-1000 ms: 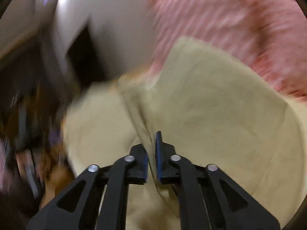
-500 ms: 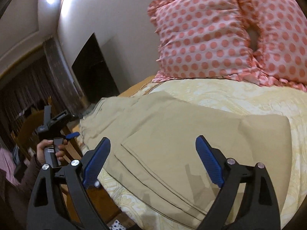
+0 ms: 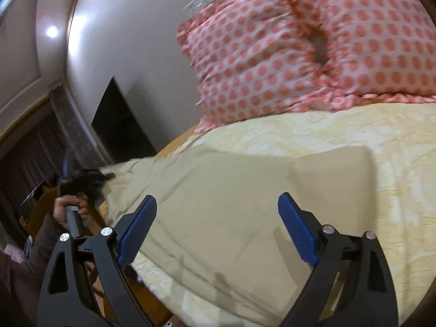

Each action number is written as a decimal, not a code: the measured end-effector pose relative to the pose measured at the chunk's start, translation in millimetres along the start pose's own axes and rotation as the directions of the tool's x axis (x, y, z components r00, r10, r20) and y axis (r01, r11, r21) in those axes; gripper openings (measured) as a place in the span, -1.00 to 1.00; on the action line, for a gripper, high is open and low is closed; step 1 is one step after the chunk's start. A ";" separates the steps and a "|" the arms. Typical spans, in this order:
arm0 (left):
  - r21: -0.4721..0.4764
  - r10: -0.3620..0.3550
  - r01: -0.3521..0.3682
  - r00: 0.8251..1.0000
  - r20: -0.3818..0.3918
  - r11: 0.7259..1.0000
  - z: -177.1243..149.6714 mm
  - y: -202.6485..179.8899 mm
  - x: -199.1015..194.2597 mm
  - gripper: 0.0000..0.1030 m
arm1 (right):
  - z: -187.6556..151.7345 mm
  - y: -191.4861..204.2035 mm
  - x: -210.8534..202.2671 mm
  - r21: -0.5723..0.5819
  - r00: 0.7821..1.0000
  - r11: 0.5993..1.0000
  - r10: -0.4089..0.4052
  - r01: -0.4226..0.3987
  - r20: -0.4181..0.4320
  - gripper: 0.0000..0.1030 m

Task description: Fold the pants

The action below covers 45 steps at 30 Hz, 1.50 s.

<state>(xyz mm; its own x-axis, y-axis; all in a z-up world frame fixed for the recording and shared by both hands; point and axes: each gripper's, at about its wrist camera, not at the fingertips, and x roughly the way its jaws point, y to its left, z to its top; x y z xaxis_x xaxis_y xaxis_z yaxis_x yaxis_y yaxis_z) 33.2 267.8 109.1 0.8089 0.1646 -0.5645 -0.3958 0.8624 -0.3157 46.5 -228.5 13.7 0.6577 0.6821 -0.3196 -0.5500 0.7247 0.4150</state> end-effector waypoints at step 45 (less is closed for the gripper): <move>0.133 -0.395 0.590 0.674 -0.624 0.797 -87.0 -154.2 110.7 -0.69 | 42.3 -130.0 26.6 0.430 0.947 0.902 0.177 -0.048 -0.267 -0.62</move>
<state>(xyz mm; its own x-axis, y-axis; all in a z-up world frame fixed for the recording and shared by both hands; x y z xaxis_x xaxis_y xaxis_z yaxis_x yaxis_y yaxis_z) 145.9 111.4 29.0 0.4306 -0.5284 -0.7317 0.2195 0.8477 -0.4830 157.2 -308.6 -12.7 0.3886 0.8005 -0.4563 -0.3062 0.5793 0.7554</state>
